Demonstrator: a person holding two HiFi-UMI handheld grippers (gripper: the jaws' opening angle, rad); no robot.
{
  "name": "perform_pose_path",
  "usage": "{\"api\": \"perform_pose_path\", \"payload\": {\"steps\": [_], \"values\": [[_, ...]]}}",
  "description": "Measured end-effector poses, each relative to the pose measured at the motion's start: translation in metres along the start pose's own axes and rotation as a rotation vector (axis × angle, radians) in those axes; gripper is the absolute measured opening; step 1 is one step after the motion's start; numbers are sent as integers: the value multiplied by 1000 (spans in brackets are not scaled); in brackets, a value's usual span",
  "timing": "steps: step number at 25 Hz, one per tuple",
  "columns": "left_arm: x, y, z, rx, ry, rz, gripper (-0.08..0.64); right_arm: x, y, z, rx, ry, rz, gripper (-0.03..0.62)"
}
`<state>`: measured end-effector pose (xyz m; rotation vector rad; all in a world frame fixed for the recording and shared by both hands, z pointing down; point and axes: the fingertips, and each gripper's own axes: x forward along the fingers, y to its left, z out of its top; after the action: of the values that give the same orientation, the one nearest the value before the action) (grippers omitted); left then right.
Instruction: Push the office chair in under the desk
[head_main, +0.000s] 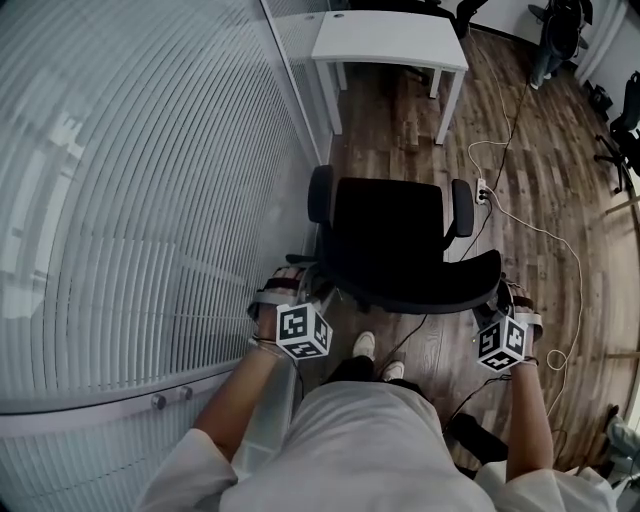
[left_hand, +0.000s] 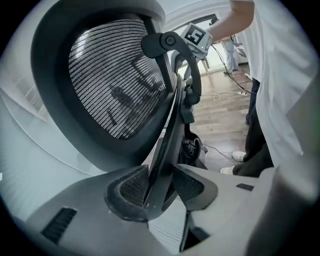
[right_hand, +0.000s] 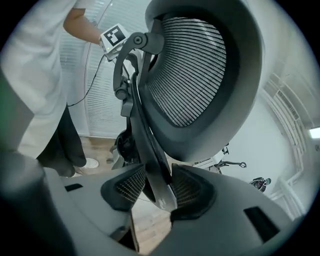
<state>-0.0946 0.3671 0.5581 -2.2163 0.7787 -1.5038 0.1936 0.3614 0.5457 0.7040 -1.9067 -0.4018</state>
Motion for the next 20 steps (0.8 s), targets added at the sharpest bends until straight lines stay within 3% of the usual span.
{"api": "perform_pose_path", "payload": {"steps": [7,20], "values": [[3,3,-1,0,9,-20,161,3,-1,0,-2,10,25,164],[22,30,-7,-14,25,-7,163,26,-21,6,-4,78,-15,164]]}}
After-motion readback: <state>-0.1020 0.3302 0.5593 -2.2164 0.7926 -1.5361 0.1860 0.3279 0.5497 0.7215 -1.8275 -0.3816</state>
